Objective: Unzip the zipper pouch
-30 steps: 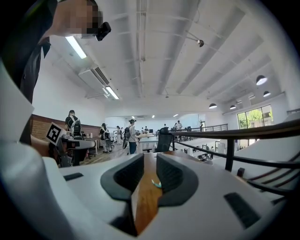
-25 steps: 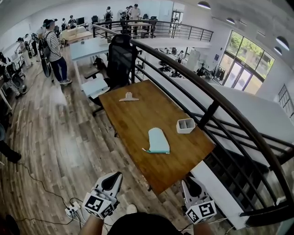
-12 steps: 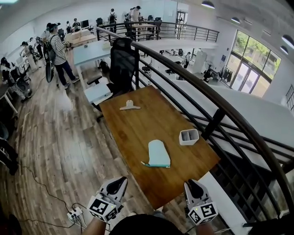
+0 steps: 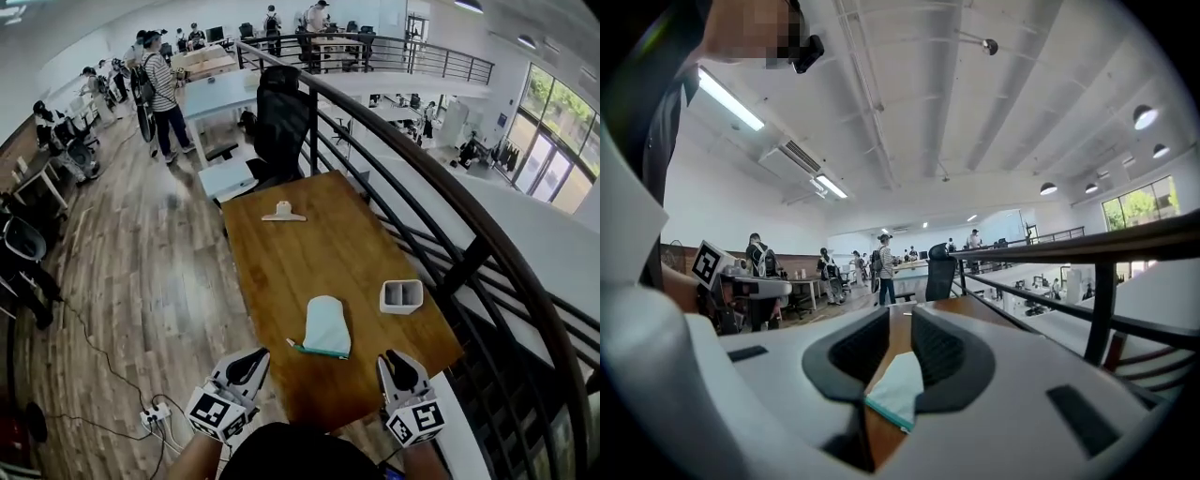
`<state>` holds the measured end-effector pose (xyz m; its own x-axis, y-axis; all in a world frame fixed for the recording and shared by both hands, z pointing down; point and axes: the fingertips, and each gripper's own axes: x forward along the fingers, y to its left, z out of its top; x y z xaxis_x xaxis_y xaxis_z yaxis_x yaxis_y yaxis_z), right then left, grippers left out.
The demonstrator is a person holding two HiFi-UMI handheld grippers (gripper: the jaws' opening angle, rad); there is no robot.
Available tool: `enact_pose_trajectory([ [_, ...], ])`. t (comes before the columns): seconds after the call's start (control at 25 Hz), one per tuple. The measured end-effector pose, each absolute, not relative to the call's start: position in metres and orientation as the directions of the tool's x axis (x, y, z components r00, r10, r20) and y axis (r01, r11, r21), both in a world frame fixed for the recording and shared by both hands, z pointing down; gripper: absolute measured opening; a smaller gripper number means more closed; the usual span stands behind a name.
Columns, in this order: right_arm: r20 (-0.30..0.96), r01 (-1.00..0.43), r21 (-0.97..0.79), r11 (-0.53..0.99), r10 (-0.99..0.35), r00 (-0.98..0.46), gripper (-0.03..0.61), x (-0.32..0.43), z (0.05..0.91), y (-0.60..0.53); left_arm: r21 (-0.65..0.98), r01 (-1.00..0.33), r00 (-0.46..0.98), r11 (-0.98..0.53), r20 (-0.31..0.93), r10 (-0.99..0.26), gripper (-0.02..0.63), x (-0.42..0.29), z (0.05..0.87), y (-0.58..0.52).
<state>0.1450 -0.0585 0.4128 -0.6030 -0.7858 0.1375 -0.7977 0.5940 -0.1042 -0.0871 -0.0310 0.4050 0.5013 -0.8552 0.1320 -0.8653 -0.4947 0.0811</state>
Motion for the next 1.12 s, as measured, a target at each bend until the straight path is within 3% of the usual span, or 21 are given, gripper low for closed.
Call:
enact_pose_trajectory([
  [0.64, 0.269, -0.787, -0.216, 0.578, -0.74, -0.617, 0.041, 0.178, 0.491, -0.113, 0.078, -0.843, 0.527, -0.532, 0.321, -0.787, 0.017, -0.039, 0.475, -0.092],
  [1.12, 0.389, -0.835, -0.214, 0.507, -0.74, -0.549, 0.034, 0.156, 0.52, -0.085, -0.029, -0.569, 0.664, -0.822, 0.574, -0.479, 0.018, 0.008, 0.578, -0.102],
])
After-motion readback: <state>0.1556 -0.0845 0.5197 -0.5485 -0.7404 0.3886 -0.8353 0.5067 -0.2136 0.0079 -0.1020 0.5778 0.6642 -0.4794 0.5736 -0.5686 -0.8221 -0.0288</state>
